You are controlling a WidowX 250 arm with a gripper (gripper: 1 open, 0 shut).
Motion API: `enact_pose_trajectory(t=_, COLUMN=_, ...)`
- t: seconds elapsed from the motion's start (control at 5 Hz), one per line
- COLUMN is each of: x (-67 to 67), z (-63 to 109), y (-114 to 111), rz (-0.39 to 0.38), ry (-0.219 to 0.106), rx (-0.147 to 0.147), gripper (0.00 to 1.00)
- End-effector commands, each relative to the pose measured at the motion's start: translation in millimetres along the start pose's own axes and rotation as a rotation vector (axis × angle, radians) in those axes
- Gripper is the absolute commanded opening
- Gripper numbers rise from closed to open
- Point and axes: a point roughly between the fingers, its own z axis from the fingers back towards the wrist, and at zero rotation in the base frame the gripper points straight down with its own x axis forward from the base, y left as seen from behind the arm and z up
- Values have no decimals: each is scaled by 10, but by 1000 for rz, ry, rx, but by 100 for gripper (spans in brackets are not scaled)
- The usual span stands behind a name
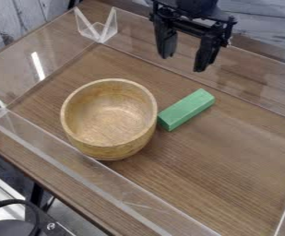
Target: Put the green block in the brown bowl
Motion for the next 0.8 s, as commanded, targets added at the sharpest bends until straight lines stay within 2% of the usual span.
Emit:
enact_pose_trajectory(t=0.0, x=75, z=-183, y=-45, rz=66, ry=21, rx=16, gripper=100)
enact_pose_trajectory(t=0.2, x=98, z=-456, y=-111, rz=-123, ry=58, rx=34, gripper=100)
enact_pose_trajectory(t=0.4, x=87, z=-660, y=-167, rz=-245, ry=70, rx=11, gripper=100)
enact_pose_trajectory(t=0.6, x=110, z=-829, y=-194, rz=-298, ry=79, rx=-10, gripper=100)
